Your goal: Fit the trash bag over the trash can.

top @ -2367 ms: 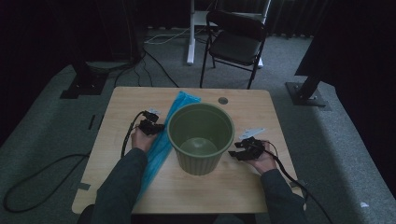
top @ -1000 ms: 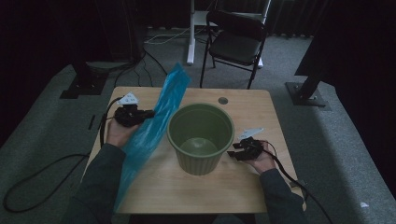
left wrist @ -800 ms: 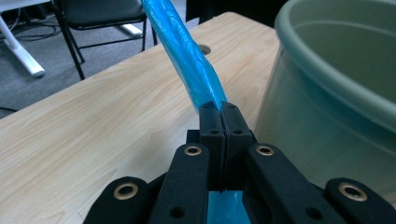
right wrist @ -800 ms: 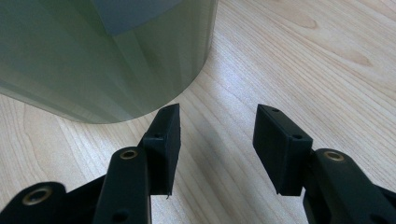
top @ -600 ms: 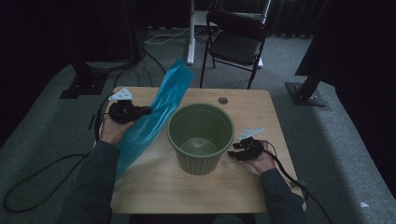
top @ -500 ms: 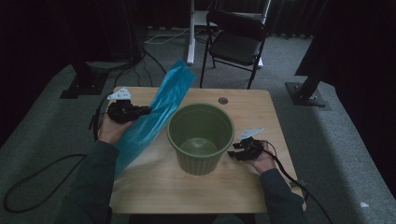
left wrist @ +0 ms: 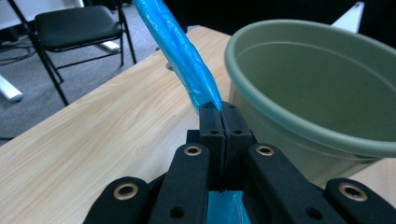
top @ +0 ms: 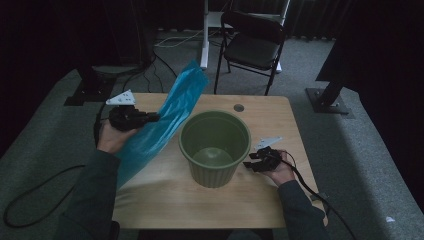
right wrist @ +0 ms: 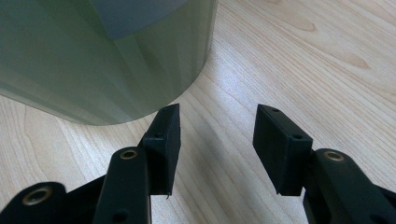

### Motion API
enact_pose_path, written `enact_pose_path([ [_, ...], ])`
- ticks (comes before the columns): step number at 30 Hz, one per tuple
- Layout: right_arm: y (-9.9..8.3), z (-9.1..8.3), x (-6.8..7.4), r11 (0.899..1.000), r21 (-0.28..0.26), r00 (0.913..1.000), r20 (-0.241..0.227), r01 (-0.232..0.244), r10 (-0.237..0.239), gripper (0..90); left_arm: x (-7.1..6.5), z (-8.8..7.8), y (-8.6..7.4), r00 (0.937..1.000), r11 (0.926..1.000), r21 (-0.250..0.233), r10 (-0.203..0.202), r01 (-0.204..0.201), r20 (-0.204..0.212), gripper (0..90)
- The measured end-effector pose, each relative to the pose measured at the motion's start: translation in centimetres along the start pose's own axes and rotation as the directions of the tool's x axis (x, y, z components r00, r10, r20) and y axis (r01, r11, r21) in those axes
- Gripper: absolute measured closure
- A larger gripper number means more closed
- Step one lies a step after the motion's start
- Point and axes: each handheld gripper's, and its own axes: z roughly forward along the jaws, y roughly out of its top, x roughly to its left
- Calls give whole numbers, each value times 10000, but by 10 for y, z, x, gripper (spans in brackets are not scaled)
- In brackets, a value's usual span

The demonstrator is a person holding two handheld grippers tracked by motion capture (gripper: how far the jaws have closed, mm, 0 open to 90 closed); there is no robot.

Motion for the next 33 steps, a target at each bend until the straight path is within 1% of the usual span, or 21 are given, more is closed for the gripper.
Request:
enact_pose_path([
  [5, 0, 0, 0, 10000, 5, 10000, -17, 35, -35, 507, -4, -8, 2, 9997, 9998, -173, 129, -126, 186, 889],
  [10, 1, 1, 0, 10000, 17, 10000, -46, 45, -45, 508, -13, -17, 5, 9974, 9985, -405, 400, -376, 593, 889],
  [12, 1, 2, 0, 10000, 26, 10000, -37, 53, -53, 508, -13, -17, 5, 9974, 9985, -405, 400, -376, 593, 889],
  [13, 1, 1, 0, 10000, 17, 10000, -49, 47, -47, 508, -18, -21, 7, 9948, 9974, -504, 565, -524, 846, 889],
  [14, 1, 1, 0, 10000, 3, 10000, -53, 31, -31, 508, -18, -21, 7, 9948, 9974, -504, 565, -524, 846, 889],
  [15, 1, 1, 0, 10000, 0, 10000, -55, 34, -34, 508, -21, -23, 9, 9927, 9964, -516, 715, -667, 972, 889],
  [16, 1, 1, 0, 10000, 0, 10000, -55, 34, -34, 508, -21, -23, 9, 9927, 9964, -516, 715, -667, 972, 888],
  [17, 1, 2, 0, 10000, 20, 10000, -54, 48, -48, 508, -24, -25, 10, 9901, 9954, -562, 837, -777, 1126, 888],
  [18, 1, 2, 0, 10000, 20, 10000, -54, 48, -48, 508, -24, -25, 10, 9901, 9954, -562, 837, -777, 1126, 888],
  [19, 1, 2, 0, 10000, 28, 10000, -66, 56, -56, 508, -27, -27, 11, 9864, 9941, -613, 966, -891, 1326, 888],
  [20, 1, 2, 0, 10000, 28, 10000, -66, 56, -56, 508, -27, -27, 11, 9864, 9941, -613, 966, -891, 1326, 888],
  [21, 1, 2, 0, 10000, 28, 10000, -68, 61, -61, 508, -30, -29, 11, 9811, 9927, -598, 1128, -1045, 1571, 888],
  [22, 1, 2, 0, 10000, 28, 10000, -68, 61, -61, 508, -30, -29, 11, 9811, 9927, -598, 1128, -1045, 1571, 888],
  [23, 1, 2, 0, 10000, 24, 10000, -65, 60, -60, 508, -31, -30, 11, 9785, 9921, -566, 1197, -1117, 1679, 888],
  [24, 1, 2, 0, 10000, 22, 10000, -66, 55, -55, 508, -33, -31, 11, 9743, 9912, -548, 1283, -1201, 1853, 888],
  [28, 1, 2, 0, 10000, 52, 9999, -87, 67, -67, 508, -38, -32, 9, 9625, 9880, -446, 1545, -1482, 2229, 885],
  [29, 1, 2, 0, 10000, 42, 9999, -91, 67, -66, 508, -39, -31, 9, 9584, 9873, -386, 1591, -1544, 2368, 883],
  [30, 1, 2, 0, 10000, 31, 9999, -90, 62, -62, 508, -40, -29, 9, 9560, 9867, -324, 1621, -1590, 2446, 880],
  [33, 1, 3, 0, 10000, 33, 9999, -97, 52, -51, 508, -42, -23, 10, 9521, 9863, -13, 1593, -1647, 2610, 871],
])
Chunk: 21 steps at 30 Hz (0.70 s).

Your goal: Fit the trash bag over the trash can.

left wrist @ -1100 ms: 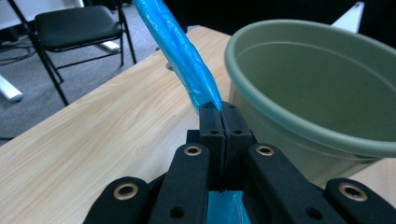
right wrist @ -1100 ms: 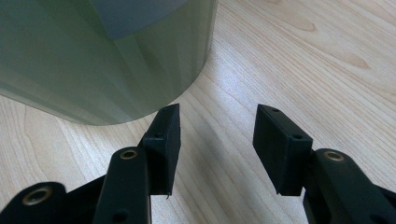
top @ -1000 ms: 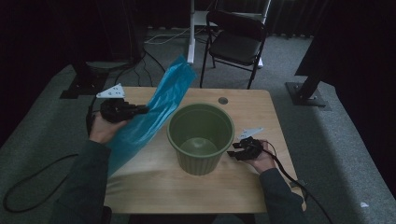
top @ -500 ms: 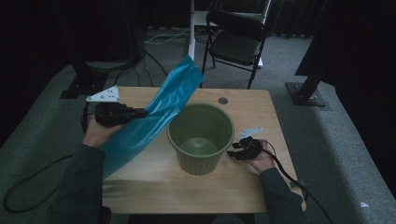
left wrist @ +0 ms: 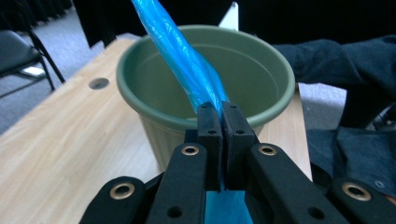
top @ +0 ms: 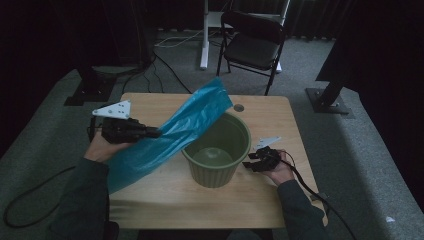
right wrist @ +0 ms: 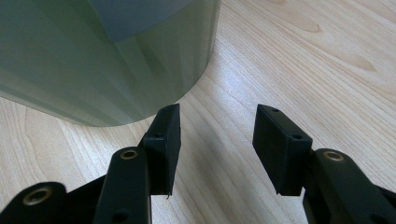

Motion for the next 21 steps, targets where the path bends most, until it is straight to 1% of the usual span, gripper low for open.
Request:
enact_pose_path([
  [2, 0, 0, 0, 10000, 5, 10000, 4, 6, -6, 509, 0, 6, 0, 10000, 9997, 236, -18, 17, 38, 863],
  [5, 0, 0, 0, 10000, -15, 10000, 12, 7, -7, 508, 1, 14, -1, 9999, 9991, 423, -47, 40, 143, 862],
  [7, 0, 0, 0, 10000, 5, 10000, 16, 8, -8, 508, 1, 19, -1, 9998, 9988, 478, -56, 48, 176, 860],
  [11, 0, 0, 0, 10000, -2, 10000, 20, 11, -11, 508, 0, 27, 1, 9996, 9992, 406, -31, 20, 266, 855],
  [19, 0, 0, 0, 10000, -2, 10000, 12, 18, -18, 508, -3, 46, 13, 9988, 9976, 656, 182, -212, 459, 851],
  [21, 0, 0, 0, 10000, -2, 10000, 16, 23, -23, 508, -3, 46, 13, 9988, 9976, 656, 182, -212, 459, 851],
])
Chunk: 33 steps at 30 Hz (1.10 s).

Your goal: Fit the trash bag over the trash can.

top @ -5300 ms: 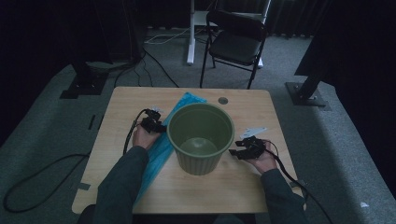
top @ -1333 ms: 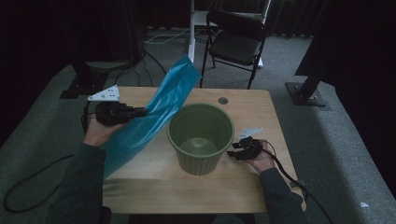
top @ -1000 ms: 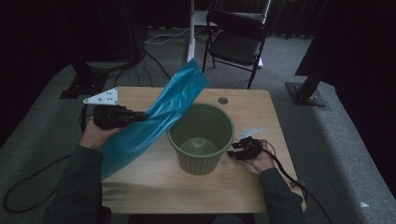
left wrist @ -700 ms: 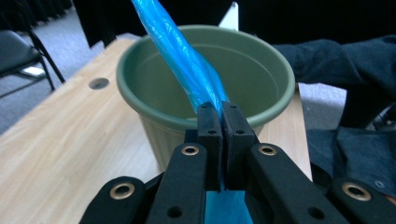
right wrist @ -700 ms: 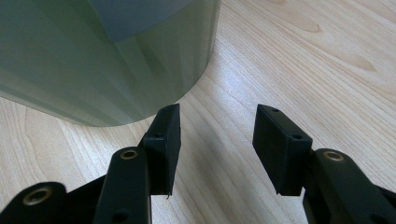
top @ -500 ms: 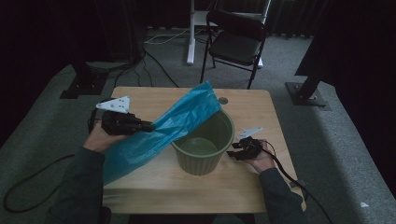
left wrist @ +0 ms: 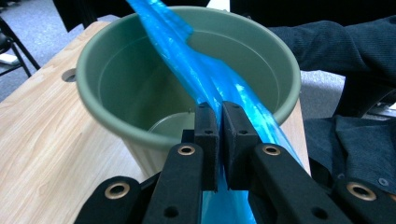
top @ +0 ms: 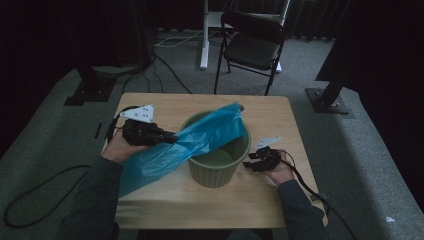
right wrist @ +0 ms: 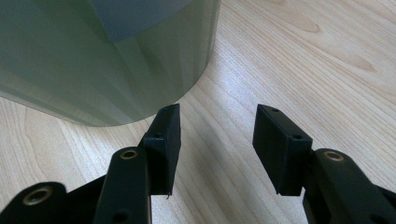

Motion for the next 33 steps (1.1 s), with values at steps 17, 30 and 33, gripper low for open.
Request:
enact_pose_path([
  [17, 0, -1, 0, 10000, -10, 10000, -4, 6, -6, 508, 2, 33, 14, 9996, 9997, 204, 158, -163, 251, 852],
  [30, 0, 0, 0, 10000, 0, 10000, -13, 17, -17, 508, -1, 3, -6, 9999, 9998, -102, -159, 159, 0, 853],
  [33, 0, 0, 0, 10000, 21, 10000, -24, 18, -18, 509, -4, -5, -10, 9999, 9998, -108, -167, 167, -34, 852],
])
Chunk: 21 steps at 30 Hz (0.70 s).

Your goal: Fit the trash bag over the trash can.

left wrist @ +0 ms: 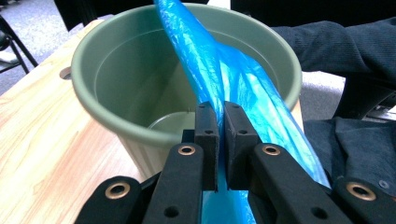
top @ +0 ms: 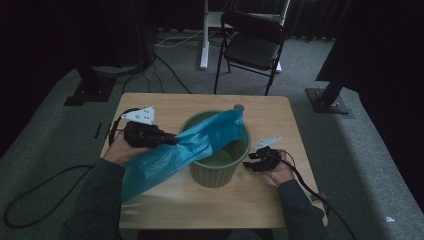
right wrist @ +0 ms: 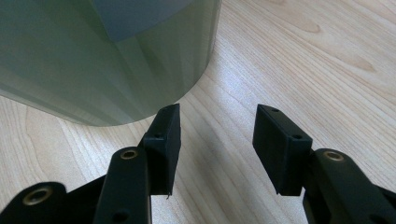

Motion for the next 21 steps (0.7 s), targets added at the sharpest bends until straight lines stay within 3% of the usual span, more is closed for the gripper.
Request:
enact_pose_path([
  [8, 0, 1, 0, 10000, 0, 10000, -19, -12, 12, 509, -4, -3, -1, 9998, 9997, 217, 53, -57, 185, 851],
  [21, 0, -1, 0, 10000, -46, 10000, -11, -11, 11, 508, 4, 30, 25, 9991, 9991, 386, 147, -162, 396, 850],
])
